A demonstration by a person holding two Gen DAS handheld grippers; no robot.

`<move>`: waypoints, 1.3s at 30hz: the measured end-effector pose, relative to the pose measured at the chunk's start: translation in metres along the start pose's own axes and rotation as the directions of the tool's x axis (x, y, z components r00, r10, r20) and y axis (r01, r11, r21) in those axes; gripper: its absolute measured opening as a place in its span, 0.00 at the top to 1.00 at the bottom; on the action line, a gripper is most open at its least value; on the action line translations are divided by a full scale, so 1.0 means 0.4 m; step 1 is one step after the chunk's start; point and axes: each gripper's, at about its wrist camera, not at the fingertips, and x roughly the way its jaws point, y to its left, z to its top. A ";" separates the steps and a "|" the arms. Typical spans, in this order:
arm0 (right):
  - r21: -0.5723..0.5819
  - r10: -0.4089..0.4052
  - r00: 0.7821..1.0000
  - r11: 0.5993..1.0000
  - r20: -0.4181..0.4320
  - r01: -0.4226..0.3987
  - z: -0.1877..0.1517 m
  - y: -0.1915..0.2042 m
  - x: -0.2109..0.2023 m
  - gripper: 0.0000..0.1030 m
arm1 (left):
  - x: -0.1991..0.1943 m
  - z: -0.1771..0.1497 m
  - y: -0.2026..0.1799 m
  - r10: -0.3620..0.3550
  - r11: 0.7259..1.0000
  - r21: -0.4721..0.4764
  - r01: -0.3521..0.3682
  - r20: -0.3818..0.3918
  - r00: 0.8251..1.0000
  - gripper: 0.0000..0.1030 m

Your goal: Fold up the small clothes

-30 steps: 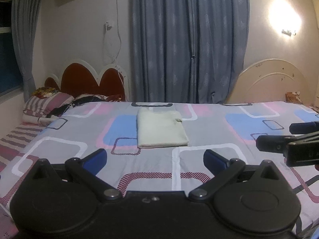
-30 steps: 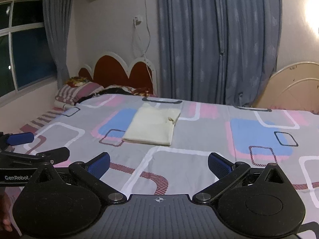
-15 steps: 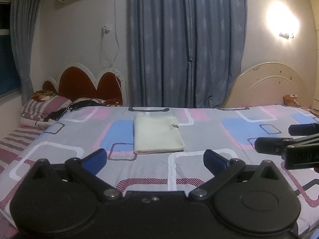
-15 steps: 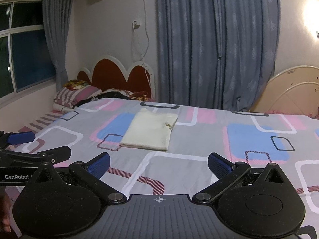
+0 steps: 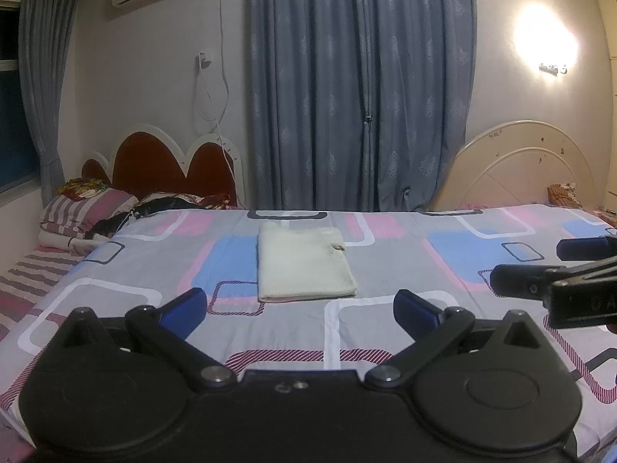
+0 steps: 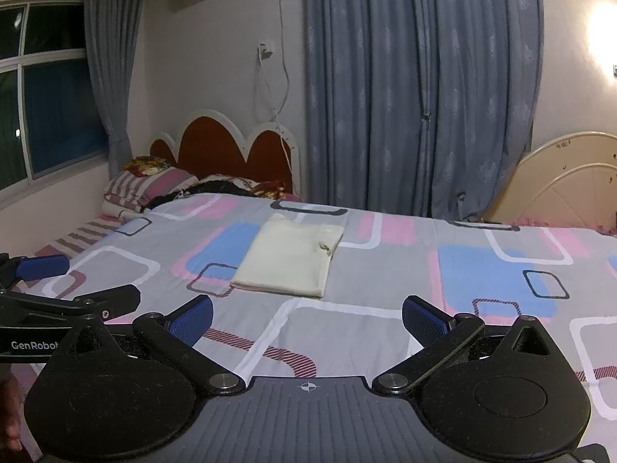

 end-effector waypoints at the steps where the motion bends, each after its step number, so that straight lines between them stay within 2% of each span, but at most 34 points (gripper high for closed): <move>1: 0.000 0.002 1.000 1.000 0.000 -0.002 0.000 -0.001 0.000 0.00 | 0.000 0.000 0.001 -0.001 1.000 0.000 0.001 -0.001 1.000 0.00; 24: -0.010 0.002 1.000 1.000 0.002 -0.002 0.003 -0.007 0.001 0.00 | 0.006 0.009 0.004 -0.002 1.000 0.000 0.002 0.003 1.000 0.00; 39: -0.017 0.000 1.000 1.000 0.001 0.000 0.010 -0.011 0.003 0.00 | 0.008 0.009 0.022 -0.035 0.999 -0.013 0.035 0.002 0.999 0.00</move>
